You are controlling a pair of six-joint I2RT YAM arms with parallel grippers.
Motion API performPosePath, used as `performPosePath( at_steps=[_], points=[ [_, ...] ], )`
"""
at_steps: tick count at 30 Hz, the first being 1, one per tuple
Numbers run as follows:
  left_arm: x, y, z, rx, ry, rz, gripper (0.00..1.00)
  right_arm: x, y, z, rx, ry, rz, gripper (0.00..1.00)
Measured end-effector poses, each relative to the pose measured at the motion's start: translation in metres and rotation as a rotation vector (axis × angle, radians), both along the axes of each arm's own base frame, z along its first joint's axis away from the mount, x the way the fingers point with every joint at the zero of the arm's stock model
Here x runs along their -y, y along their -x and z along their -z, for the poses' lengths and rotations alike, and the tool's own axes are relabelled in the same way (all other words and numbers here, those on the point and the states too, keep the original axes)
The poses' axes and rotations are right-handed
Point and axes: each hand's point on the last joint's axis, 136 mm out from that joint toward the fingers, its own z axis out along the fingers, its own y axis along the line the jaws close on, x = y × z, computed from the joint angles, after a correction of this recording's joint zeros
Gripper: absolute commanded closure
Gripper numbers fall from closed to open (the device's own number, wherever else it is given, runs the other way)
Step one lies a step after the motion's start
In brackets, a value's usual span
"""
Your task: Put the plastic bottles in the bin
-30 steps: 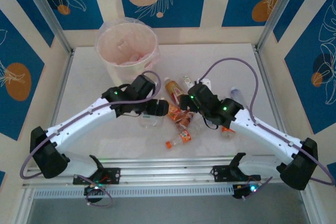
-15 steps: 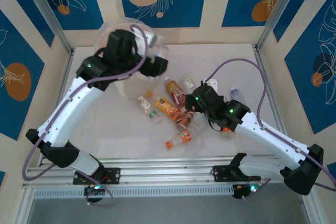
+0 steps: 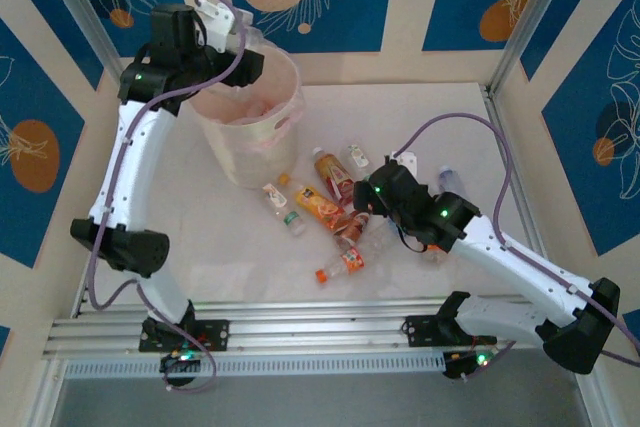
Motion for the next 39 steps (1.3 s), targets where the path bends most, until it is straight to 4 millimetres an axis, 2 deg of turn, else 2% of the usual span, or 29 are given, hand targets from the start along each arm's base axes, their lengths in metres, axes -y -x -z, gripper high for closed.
performPosePath(
  at_steps=[6,9,12,16,27,39],
  points=[
    [-0.011,-0.034,0.026,0.004,-0.11,0.012,0.25,-0.004,0.004,0.002,-0.013,-0.006,-0.014,0.01],
    [-0.014,-0.053,0.043,0.0,-0.179,0.003,0.24,-0.009,0.006,0.004,-0.025,-0.01,-0.026,0.01],
    [-0.016,-0.065,0.068,-0.028,-0.245,0.016,0.18,-0.014,0.007,0.009,-0.045,0.004,-0.034,0.01],
    [-0.017,-0.068,0.09,-0.06,-0.325,0.05,0.16,-0.015,0.007,0.012,-0.06,0.01,-0.027,0.01],
    [-0.024,-0.063,0.112,-0.092,-0.453,0.103,0.15,-0.02,0.003,0.012,-0.079,0.028,-0.024,0.01],
    [-0.028,-0.081,0.162,-0.179,-0.518,0.103,0.14,-0.02,0.003,0.018,-0.103,0.053,-0.022,0.01]
  ],
)
